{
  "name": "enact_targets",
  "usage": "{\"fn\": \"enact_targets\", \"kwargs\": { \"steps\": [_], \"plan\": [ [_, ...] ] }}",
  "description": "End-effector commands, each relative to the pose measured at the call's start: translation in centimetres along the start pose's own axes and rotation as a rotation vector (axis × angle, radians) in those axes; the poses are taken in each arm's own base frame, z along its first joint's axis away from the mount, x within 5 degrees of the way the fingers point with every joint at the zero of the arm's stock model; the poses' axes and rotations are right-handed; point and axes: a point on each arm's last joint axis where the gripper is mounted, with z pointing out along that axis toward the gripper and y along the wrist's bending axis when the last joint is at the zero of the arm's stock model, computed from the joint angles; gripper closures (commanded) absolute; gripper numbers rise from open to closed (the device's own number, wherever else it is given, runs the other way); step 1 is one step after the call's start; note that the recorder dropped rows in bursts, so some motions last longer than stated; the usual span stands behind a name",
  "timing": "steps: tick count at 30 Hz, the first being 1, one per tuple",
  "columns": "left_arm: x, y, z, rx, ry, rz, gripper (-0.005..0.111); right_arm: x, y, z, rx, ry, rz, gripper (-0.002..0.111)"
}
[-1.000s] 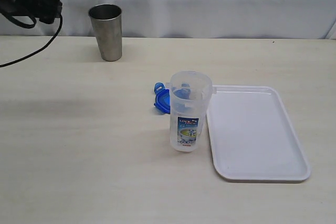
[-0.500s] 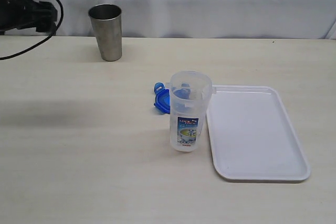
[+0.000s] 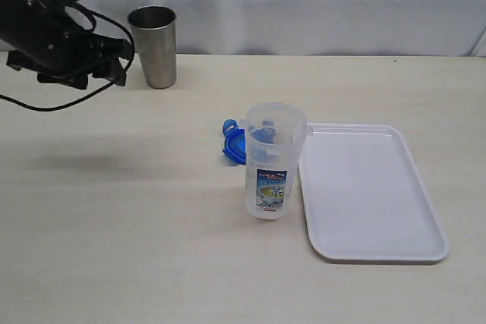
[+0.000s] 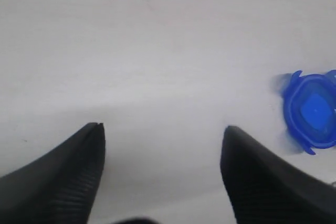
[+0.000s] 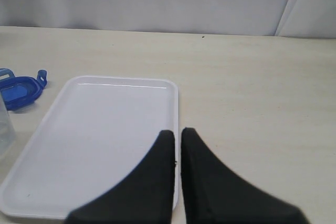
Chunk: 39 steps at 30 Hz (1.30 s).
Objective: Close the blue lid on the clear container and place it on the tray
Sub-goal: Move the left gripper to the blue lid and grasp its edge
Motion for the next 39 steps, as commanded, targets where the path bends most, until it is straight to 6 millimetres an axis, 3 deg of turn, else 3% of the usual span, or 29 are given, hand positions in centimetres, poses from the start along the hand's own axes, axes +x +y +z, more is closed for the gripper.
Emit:
{"fn": "enact_targets", "kwargs": {
  "steps": [1, 5, 15, 20, 26, 31, 36, 39],
  "plan": [
    [0.8, -1.1, 3.5, 0.022, 0.05, 0.039, 0.046, 0.0, 0.0, 0.0, 0.004, -0.007, 0.0, 0.104],
    [1.4, -3.2, 6.5, 0.031, 0.02, 0.25, 0.046, 0.0, 0.0, 0.0, 0.004, -0.007, 0.0, 0.104],
    [2.7, -8.8, 8.4, 0.078, -0.065, 0.428, 0.046, 0.0, 0.0, 0.0, 0.004, -0.007, 0.0, 0.104],
    [2.3, -9.5, 9.4, 0.103, -0.028, 0.412, 0.046, 0.0, 0.0, 0.0, 0.004, -0.007, 0.0, 0.104],
    [1.0, -9.6, 9.3, 0.084, -0.17, 0.399, 0.046, 0.0, 0.0, 0.0, 0.004, -0.007, 0.0, 0.104],
    [1.2, -9.6, 9.6, 0.094, -0.148, 0.356, 0.047, 0.0, 0.0, 0.0, 0.004, -0.007, 0.0, 0.104],
    [1.6, -9.6, 9.6, 0.094, -0.112, 0.45, 0.069, 0.0, 0.0, 0.0, 0.004, -0.007, 0.0, 0.104],
    [1.6, -9.6, 9.7, 0.095, -0.107, 0.46, 0.062, 0.0, 0.0, 0.0, 0.004, -0.007, 0.0, 0.104]
  ]
}}
